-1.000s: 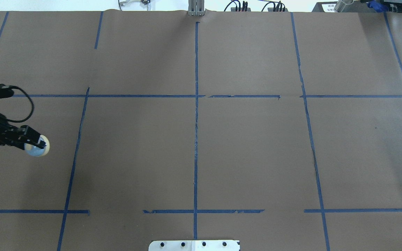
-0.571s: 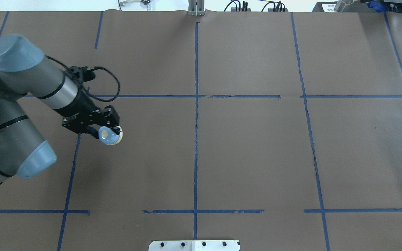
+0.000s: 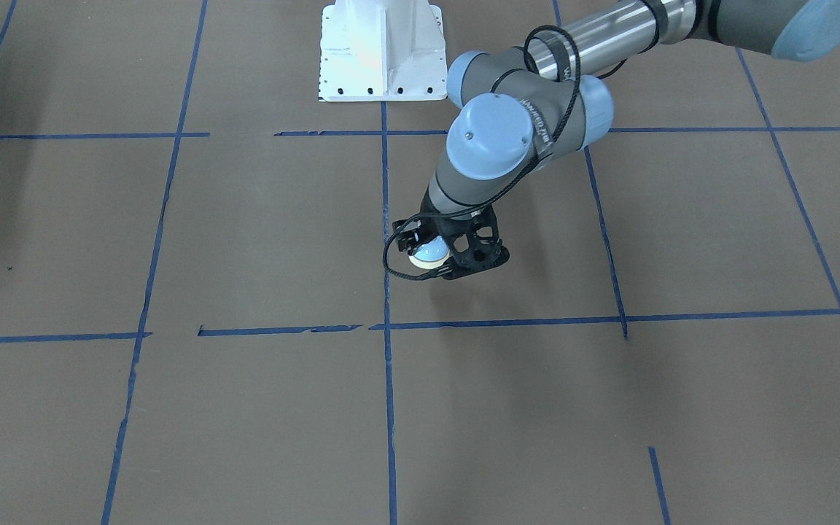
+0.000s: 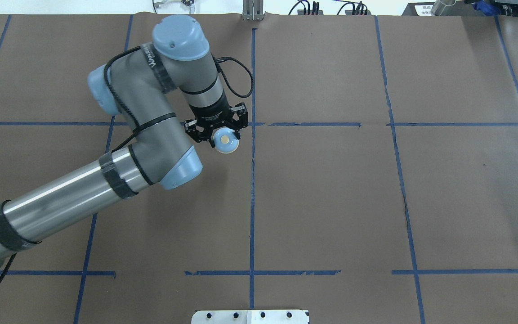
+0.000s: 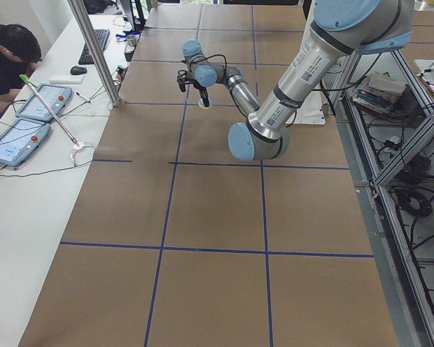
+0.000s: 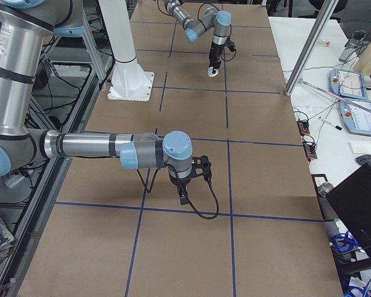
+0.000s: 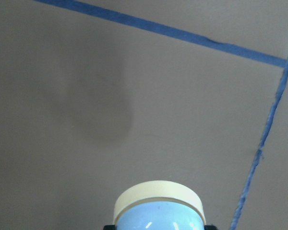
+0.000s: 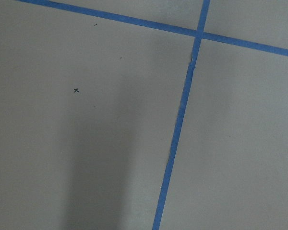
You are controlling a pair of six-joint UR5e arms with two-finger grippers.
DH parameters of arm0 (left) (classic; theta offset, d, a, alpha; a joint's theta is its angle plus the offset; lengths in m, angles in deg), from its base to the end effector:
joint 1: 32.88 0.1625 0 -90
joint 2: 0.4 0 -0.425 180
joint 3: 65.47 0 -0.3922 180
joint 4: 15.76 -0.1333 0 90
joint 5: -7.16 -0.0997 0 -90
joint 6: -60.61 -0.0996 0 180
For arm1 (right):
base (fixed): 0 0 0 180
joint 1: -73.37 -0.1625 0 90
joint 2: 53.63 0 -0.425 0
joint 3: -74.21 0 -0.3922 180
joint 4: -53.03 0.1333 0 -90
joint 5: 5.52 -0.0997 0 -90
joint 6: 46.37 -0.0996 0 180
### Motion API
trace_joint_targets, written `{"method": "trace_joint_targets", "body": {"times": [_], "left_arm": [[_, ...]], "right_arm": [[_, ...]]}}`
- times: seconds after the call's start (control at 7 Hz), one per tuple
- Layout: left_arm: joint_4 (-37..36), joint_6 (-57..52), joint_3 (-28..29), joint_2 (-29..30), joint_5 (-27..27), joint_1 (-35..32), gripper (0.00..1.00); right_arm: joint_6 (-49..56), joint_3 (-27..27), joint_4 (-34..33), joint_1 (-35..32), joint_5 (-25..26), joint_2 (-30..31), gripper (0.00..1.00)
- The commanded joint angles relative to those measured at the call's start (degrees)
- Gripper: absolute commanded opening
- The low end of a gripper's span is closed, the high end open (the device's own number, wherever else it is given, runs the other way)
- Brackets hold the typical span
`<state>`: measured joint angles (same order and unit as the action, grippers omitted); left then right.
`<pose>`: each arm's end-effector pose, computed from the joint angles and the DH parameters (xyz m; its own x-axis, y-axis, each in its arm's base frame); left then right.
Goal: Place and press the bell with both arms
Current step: 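Carry the blue bell with the left gripper to the central grid crossing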
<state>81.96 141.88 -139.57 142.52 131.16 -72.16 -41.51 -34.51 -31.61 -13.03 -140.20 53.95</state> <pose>0.5555 -0.5546 0.1711 0.5769 -0.3093 -0.7560 0.1342 0.9489 -0.2858 0.0399 -0.3741 0.6189 0.6968 -0.2077 0.6865 0.1219 0.9775 0.1720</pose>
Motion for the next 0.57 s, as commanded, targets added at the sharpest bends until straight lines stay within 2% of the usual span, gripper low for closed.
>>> {"method": "trace_joint_targets", "body": {"times": [0.0, 0.14, 0.29, 0.43], "left_arm": [[13.92, 4.14, 19.78, 9.44, -2.01, 0.08, 0.09], [14.77, 4.16, 20.56, 9.39, -2.18, 0.08, 0.31], [14.69, 3.37, 20.65, 9.3, -2.19, 0.08, 0.88], [14.69, 2.84, 20.57, 9.3, -2.19, 0.08, 1.0]], "right_arm": [[-0.03, 0.0, 0.0, 0.0, -0.06, 0.0, 1.0], [-0.03, 0.0, 0.0, 0.0, -0.06, 0.0, 1.0], [-0.03, 0.0, 0.0, 0.0, -0.06, 0.0, 1.0], [-0.03, 0.0, -0.09, 0.0, -0.06, 0.0, 1.0]]}}
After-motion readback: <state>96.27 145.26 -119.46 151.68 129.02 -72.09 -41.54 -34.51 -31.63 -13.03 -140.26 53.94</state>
